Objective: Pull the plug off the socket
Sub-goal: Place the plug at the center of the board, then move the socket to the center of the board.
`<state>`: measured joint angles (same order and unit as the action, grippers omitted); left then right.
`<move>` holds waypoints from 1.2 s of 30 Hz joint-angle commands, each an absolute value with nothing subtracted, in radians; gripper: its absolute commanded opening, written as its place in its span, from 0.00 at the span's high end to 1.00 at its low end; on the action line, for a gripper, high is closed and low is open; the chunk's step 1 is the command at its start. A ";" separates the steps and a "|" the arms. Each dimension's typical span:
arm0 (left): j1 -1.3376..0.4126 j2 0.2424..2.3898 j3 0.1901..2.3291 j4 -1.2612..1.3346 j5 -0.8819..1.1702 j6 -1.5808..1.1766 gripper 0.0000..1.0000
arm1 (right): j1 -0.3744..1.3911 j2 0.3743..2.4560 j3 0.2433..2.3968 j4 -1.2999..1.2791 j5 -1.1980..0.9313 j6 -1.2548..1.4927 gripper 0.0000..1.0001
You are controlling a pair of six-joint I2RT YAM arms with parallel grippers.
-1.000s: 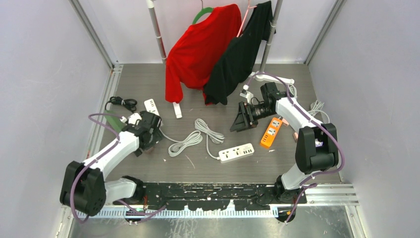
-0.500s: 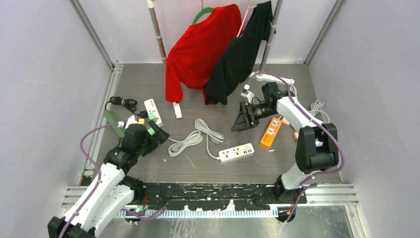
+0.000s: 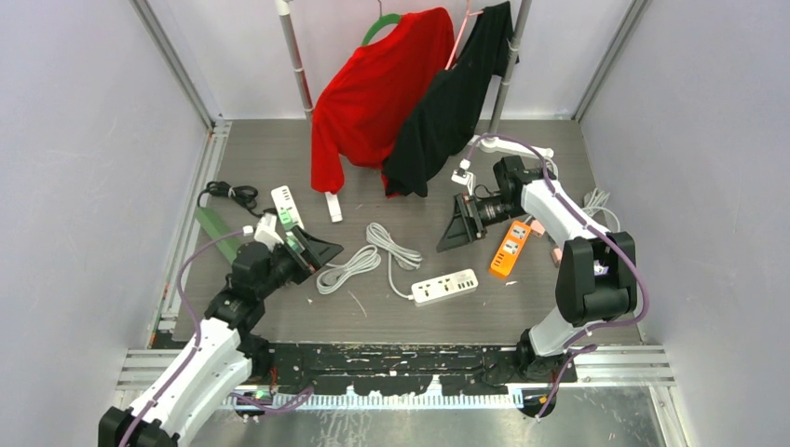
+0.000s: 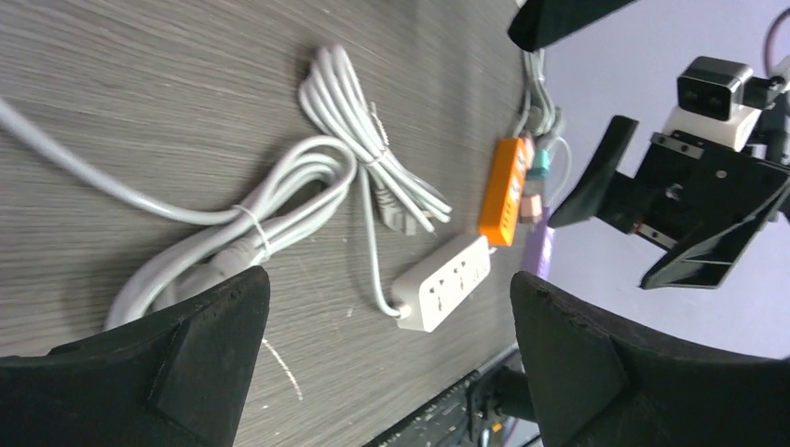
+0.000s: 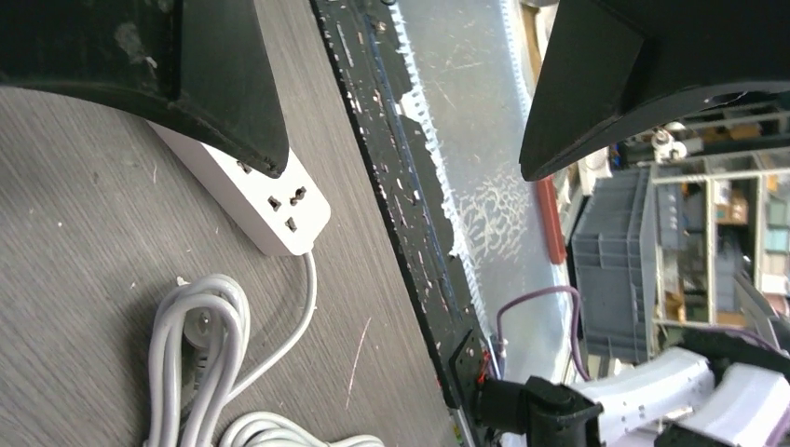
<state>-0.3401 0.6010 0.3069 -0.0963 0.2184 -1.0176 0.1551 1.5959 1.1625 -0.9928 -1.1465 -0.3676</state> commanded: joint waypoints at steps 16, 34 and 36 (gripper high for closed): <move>-0.364 0.616 0.246 0.298 0.422 -1.064 0.00 | 0.376 1.353 0.917 -0.859 -0.744 -1.107 0.00; -0.365 0.580 0.237 0.260 0.415 -1.055 0.00 | 0.608 1.428 0.790 -0.614 -0.430 -1.085 0.21; -0.366 0.566 0.232 0.252 0.413 -1.054 0.00 | 0.613 1.441 0.793 -0.614 -0.411 -1.086 0.26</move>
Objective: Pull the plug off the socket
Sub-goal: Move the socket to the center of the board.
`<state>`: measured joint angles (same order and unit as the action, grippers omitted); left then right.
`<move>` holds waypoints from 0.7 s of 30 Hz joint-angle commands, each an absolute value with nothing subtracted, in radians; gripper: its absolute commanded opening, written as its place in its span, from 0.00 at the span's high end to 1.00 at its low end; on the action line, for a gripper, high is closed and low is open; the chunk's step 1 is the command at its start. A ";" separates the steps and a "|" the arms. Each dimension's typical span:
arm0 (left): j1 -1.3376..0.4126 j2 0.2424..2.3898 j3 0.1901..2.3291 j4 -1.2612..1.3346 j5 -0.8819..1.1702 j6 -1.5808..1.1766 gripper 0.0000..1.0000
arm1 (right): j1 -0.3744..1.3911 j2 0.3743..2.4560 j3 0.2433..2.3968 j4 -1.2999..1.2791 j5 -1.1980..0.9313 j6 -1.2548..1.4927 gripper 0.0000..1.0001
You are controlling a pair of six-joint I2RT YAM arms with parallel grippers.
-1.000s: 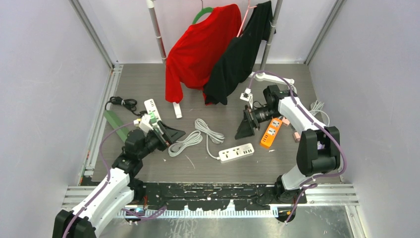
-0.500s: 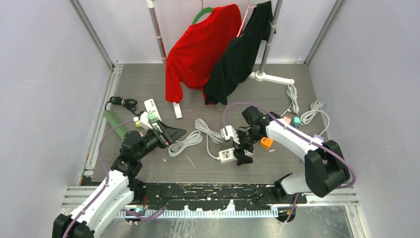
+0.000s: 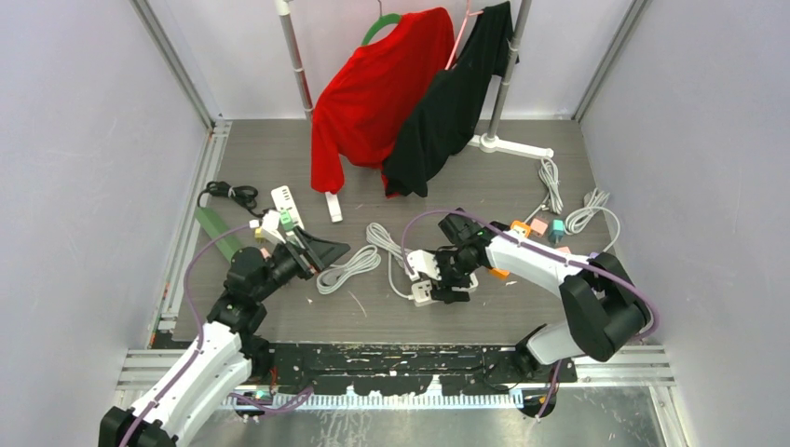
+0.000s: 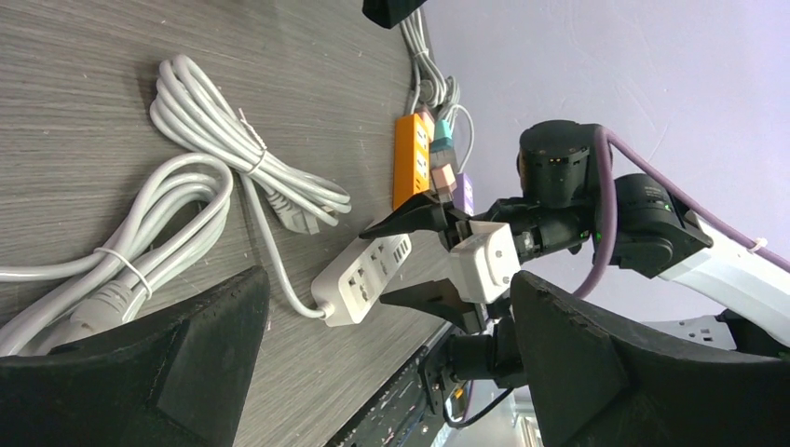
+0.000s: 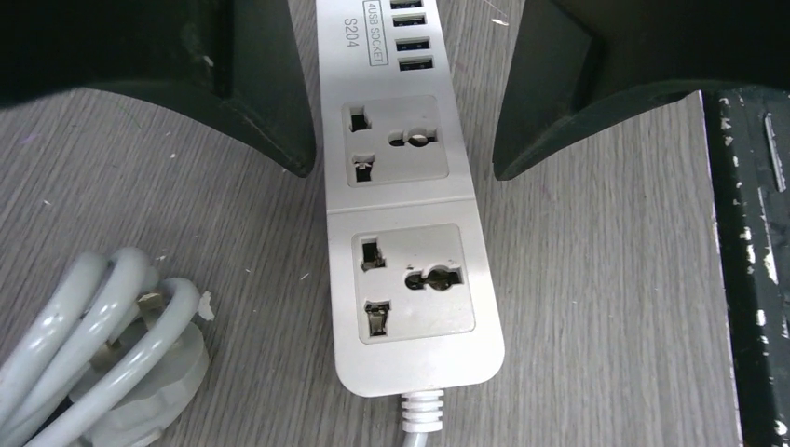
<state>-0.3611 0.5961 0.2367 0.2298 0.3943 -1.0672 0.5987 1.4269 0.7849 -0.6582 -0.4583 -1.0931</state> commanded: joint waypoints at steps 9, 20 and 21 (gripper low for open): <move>-0.365 0.514 0.229 0.207 0.407 -1.040 0.00 | 0.617 1.457 0.805 -0.614 -0.349 -1.086 0.51; -0.366 0.434 0.238 0.106 0.403 -0.995 0.00 | 0.389 1.295 0.900 -0.652 -0.282 -1.075 0.78; -0.365 0.430 0.242 0.097 0.401 -0.990 0.00 | 0.346 1.276 0.900 -0.647 -0.292 -1.098 0.78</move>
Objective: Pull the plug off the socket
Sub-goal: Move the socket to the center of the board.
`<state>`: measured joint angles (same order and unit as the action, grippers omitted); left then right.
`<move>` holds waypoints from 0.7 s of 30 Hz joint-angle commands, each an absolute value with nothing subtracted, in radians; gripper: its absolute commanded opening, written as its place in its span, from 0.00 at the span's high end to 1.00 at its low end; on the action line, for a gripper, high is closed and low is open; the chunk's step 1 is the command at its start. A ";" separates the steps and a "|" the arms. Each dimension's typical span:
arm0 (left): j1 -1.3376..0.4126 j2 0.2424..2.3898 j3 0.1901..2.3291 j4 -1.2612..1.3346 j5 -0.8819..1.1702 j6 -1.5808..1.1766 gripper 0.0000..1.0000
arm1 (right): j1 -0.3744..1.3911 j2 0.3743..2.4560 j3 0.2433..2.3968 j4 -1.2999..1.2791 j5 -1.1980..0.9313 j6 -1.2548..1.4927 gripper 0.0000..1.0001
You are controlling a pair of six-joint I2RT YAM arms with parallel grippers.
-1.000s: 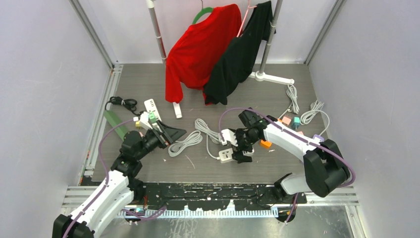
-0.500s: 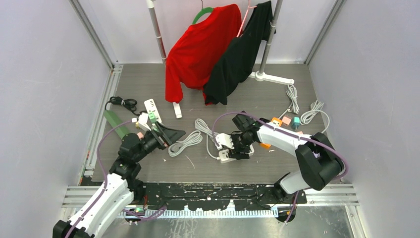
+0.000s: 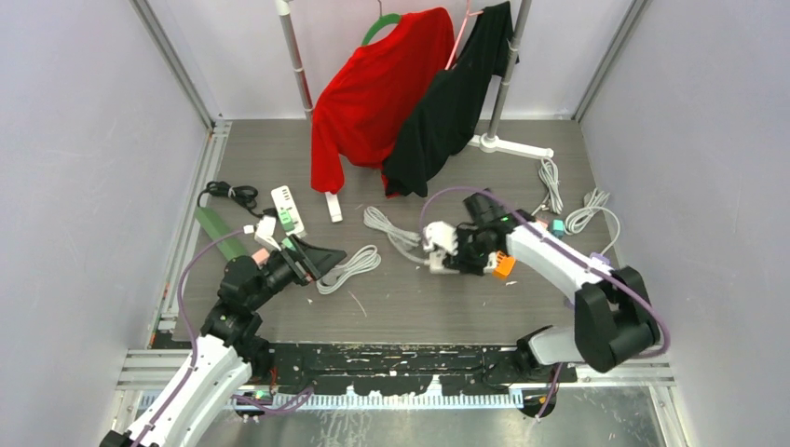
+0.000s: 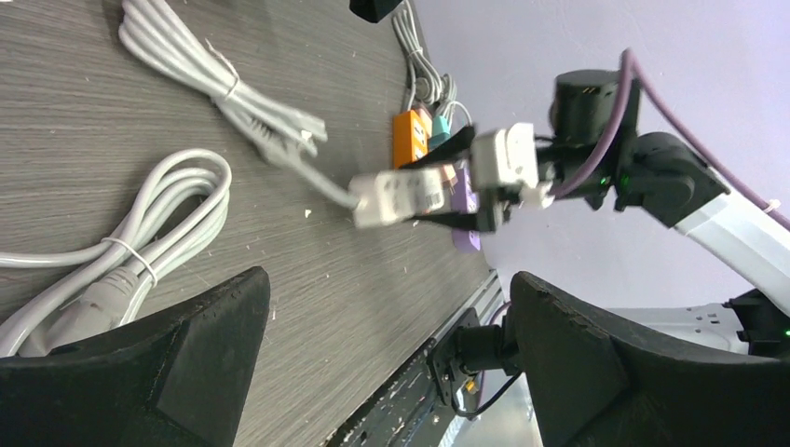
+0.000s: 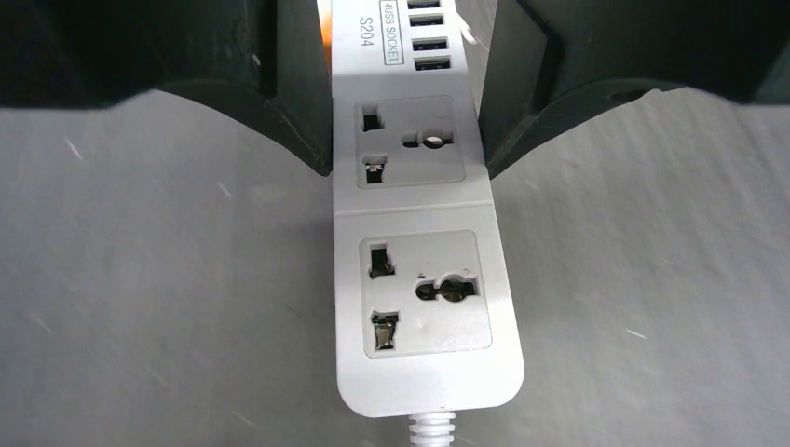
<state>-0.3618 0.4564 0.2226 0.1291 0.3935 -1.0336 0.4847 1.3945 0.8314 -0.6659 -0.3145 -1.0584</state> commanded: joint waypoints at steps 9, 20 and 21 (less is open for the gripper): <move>-0.365 0.355 0.268 -0.014 0.411 -0.967 0.00 | 0.041 1.411 1.123 -0.621 -0.225 -1.256 0.78; -0.365 0.267 0.295 -0.182 0.362 -0.925 0.00 | -0.132 1.894 1.510 -0.621 -0.123 -1.130 0.70; -0.365 0.273 0.300 -0.195 0.359 -0.918 0.00 | -0.132 1.918 1.523 -0.605 -0.116 -1.110 0.70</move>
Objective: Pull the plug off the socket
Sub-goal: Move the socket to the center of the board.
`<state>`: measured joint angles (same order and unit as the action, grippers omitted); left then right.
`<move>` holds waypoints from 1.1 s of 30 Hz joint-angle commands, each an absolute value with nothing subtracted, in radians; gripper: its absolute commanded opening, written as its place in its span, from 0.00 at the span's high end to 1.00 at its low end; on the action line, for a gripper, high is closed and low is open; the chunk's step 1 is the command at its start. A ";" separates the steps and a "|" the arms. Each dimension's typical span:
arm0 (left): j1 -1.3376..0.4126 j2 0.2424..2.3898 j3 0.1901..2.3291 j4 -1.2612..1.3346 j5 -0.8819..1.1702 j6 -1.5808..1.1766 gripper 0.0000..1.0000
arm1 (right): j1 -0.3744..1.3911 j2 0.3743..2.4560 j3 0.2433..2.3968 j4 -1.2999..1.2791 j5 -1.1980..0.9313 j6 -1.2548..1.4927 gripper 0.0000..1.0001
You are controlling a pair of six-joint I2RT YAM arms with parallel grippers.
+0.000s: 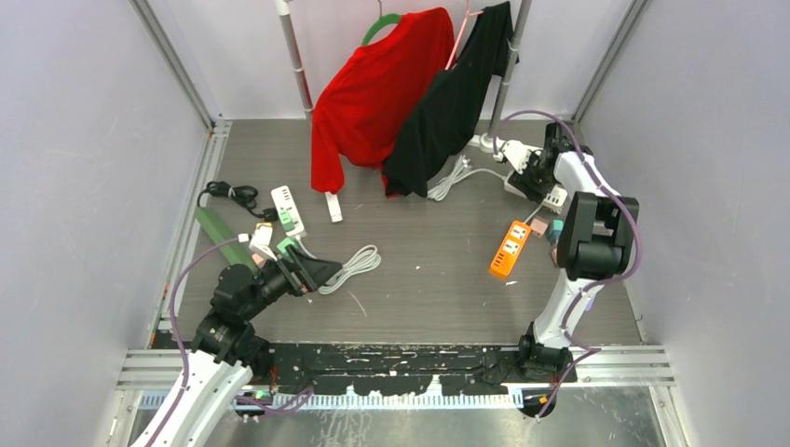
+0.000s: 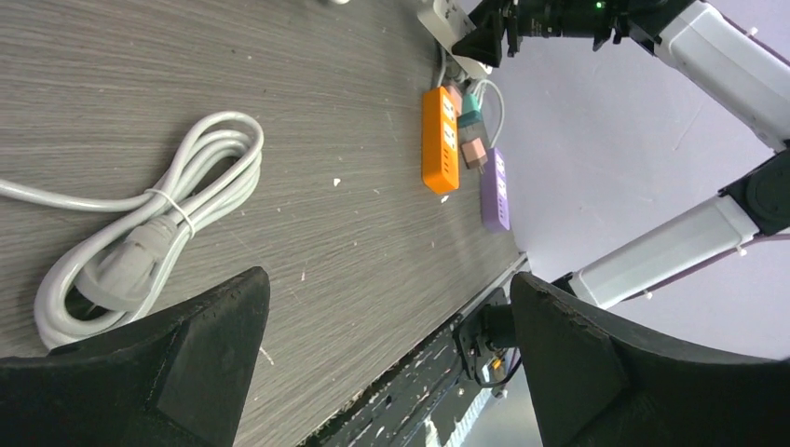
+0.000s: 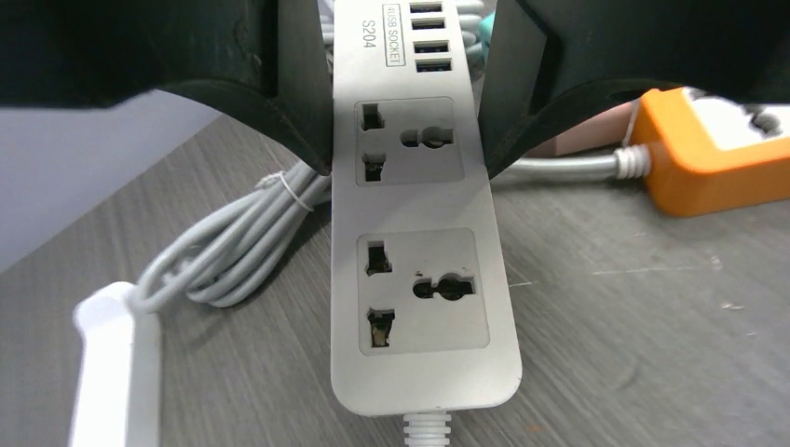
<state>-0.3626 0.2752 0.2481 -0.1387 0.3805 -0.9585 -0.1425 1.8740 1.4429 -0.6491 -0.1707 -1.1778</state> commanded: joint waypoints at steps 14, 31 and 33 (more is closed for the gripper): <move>-0.365 0.450 0.408 -0.337 0.250 -0.785 0.00 | -0.135 1.823 1.459 -0.536 -0.147 -0.904 0.14; -0.365 0.647 0.524 -0.392 0.115 -0.672 0.00 | -0.134 1.285 1.334 -0.722 -0.791 -0.476 0.12; -0.365 0.672 0.536 -0.399 0.076 -0.668 0.00 | -0.134 1.243 1.303 -0.707 -0.862 -0.397 0.11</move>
